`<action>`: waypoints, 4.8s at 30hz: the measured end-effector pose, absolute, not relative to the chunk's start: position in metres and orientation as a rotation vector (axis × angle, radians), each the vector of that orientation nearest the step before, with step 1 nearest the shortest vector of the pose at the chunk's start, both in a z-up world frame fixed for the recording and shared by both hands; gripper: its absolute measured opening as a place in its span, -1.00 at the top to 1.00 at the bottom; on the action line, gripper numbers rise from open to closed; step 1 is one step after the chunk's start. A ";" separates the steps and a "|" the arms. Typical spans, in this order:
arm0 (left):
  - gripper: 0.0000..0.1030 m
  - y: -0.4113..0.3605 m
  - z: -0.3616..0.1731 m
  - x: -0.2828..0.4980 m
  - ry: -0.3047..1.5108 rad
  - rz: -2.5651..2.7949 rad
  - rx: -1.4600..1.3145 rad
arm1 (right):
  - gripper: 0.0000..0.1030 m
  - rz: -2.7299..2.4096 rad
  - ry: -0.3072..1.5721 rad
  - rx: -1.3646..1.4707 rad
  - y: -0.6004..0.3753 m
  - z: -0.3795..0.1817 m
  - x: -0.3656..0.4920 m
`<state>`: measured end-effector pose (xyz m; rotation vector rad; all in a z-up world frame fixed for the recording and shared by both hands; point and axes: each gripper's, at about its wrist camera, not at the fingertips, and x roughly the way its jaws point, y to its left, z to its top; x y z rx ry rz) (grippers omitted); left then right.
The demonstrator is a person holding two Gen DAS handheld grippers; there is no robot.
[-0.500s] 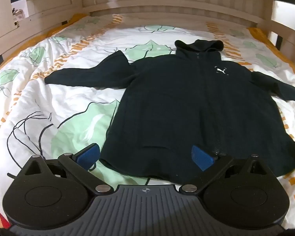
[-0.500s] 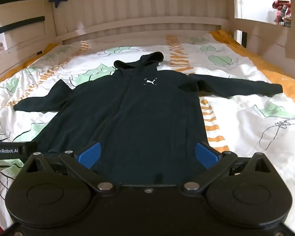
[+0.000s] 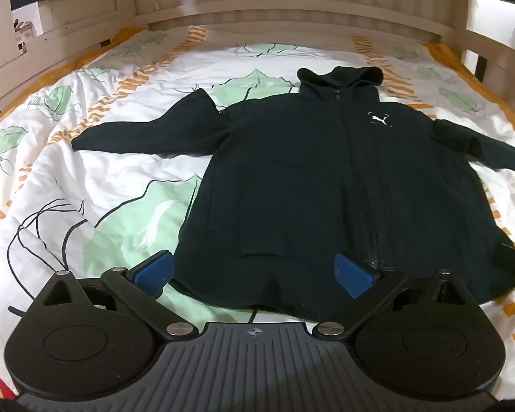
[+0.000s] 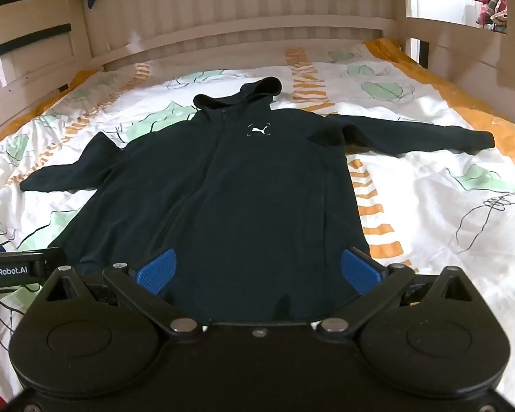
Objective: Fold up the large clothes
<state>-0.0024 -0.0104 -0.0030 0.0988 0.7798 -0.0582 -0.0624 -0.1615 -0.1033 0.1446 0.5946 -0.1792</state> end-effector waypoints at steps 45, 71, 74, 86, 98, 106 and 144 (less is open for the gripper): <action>-0.97 -0.008 -0.007 -0.001 0.788 -0.064 0.109 | -0.98 -0.171 0.616 0.157 -0.161 -0.101 -0.060; -0.97 -0.006 -0.012 0.029 0.805 -0.087 0.111 | -0.98 -0.132 0.641 0.172 -0.168 -0.107 -0.028; -0.97 -0.005 -0.013 0.039 0.804 -0.106 0.109 | -0.98 -0.132 0.645 0.167 -0.170 -0.108 -0.020; -0.97 0.019 -0.015 0.099 0.768 -0.181 -0.014 | -0.98 -0.089 0.650 0.197 -0.183 -0.107 0.027; -0.97 0.082 -0.022 0.198 0.770 -0.019 0.025 | -0.98 -0.036 0.667 0.158 -0.179 -0.102 0.092; -0.97 0.157 -0.045 0.273 0.846 0.112 -0.075 | -0.98 0.026 0.699 0.130 -0.158 -0.107 0.136; 0.83 0.223 -0.019 0.332 0.463 0.116 -0.339 | -0.98 0.148 0.713 -0.060 -0.008 -0.159 0.311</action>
